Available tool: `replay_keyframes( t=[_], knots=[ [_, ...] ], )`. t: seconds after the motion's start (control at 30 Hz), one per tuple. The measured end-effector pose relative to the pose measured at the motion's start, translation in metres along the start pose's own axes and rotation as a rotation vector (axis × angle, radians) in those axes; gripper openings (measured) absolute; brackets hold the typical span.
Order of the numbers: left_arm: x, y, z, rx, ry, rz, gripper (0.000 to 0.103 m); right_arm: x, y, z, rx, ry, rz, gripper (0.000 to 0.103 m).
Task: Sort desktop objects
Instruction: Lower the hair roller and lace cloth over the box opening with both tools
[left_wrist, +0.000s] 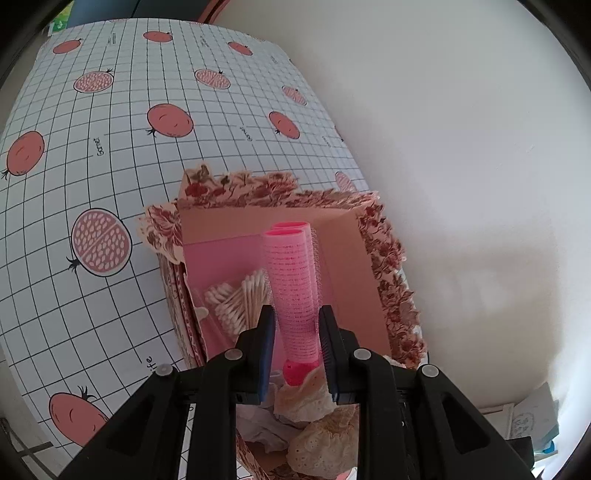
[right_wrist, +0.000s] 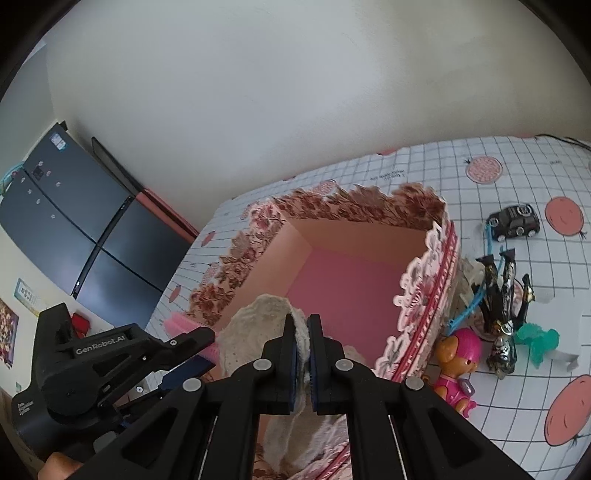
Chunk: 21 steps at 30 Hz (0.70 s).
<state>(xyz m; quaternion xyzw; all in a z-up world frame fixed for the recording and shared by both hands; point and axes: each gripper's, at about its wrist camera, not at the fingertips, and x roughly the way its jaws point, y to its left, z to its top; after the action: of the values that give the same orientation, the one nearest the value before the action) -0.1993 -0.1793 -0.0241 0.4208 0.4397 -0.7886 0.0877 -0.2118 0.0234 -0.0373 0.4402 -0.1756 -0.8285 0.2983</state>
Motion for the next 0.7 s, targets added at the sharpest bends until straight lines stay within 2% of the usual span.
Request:
replay_keyframes(
  t=[0.7],
  knots=[
    [0.0099,-0.0069,-0.0084,0.023,0.020,0.051,0.025,0.0029,-0.0020,-0.0008,-0.015,0.041,-0.012,0.009]
  ],
)
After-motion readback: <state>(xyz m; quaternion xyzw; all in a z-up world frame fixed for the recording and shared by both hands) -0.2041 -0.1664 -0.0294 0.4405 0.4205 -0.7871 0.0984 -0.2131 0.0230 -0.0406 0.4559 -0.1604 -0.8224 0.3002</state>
